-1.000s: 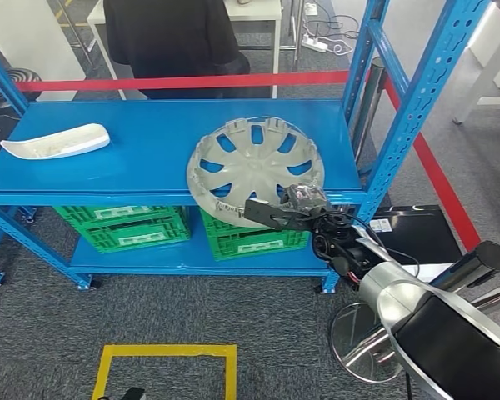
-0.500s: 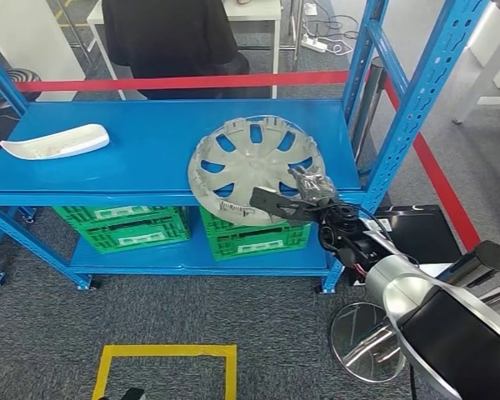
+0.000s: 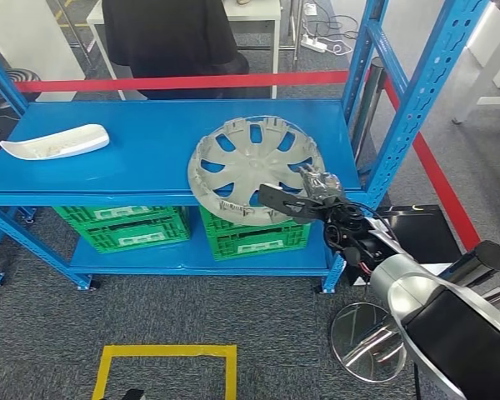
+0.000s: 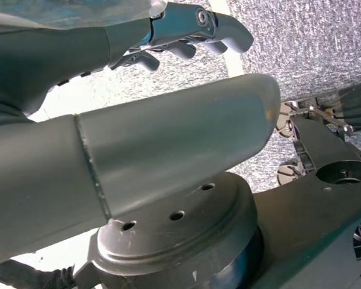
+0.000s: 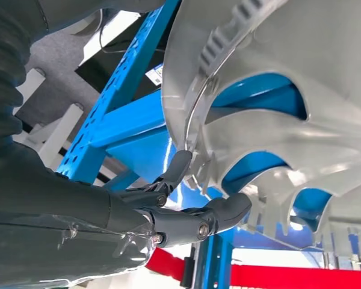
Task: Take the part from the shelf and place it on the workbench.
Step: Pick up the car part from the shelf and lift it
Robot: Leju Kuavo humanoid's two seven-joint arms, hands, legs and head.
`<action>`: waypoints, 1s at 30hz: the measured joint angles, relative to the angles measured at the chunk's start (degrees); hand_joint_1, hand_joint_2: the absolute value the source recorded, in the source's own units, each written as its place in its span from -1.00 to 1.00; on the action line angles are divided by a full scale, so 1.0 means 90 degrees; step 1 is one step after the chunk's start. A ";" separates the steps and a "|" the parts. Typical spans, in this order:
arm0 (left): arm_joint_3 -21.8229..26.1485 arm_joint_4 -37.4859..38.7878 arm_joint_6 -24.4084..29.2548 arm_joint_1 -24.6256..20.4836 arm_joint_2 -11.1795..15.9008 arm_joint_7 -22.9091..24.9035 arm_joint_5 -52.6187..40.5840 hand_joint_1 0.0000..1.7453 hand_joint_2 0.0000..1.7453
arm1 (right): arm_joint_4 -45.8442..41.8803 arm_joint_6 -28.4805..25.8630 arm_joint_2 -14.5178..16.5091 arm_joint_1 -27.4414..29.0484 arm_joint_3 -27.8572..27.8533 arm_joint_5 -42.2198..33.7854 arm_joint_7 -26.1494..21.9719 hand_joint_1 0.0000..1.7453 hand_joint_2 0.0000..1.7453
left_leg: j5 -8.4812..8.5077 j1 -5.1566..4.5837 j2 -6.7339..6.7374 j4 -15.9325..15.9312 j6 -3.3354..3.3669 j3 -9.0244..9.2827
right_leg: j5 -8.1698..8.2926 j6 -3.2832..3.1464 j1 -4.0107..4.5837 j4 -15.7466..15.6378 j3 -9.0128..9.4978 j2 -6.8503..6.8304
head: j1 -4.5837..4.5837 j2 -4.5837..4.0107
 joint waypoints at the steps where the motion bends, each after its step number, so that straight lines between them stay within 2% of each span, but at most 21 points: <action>1: -0.0013 0.0000 0.0000 0.0000 0.0000 0.0000 0.0001 -1.00 -1.00 | -0.0016 -0.0028 -0.0020 0.0004 -0.0012 -0.0005 0.0007 -1.00 1.00 | 0.0000 0.0000 0.0000 0.0000 0.0000 0.0000 | 0.0000 0.0000 0.0000 0.0000 0.0000 0.0000 | 0.0000 -0.0001; 11: -0.0078 0.0000 -0.0001 -0.0012 -0.0001 0.0058 0.0001 -1.00 -1.00 | -0.0349 0.0067 -0.0199 0.0026 -0.0098 0.0196 0.0066 -1.00 1.00 | 0.0000 0.0000 0.0000 0.0000 0.0000 -0.0001 | 0.0001 0.0001 -0.0001 0.0000 0.0002 0.0002 | 0.0000 0.0000; 30: -0.0176 0.0000 0.0002 -0.0039 -0.0002 0.0067 0.0028 -1.00 -1.00 | -0.0132 0.0132 0.0157 -0.0235 -0.0028 0.0399 -0.0259 -1.00 1.00 | 0.0000 -0.0001 -0.0003 0.0000 0.0000 -0.0003 | 0.0000 0.0001 0.0001 0.0000 0.0004 -0.0001 | 0.0000 -0.0001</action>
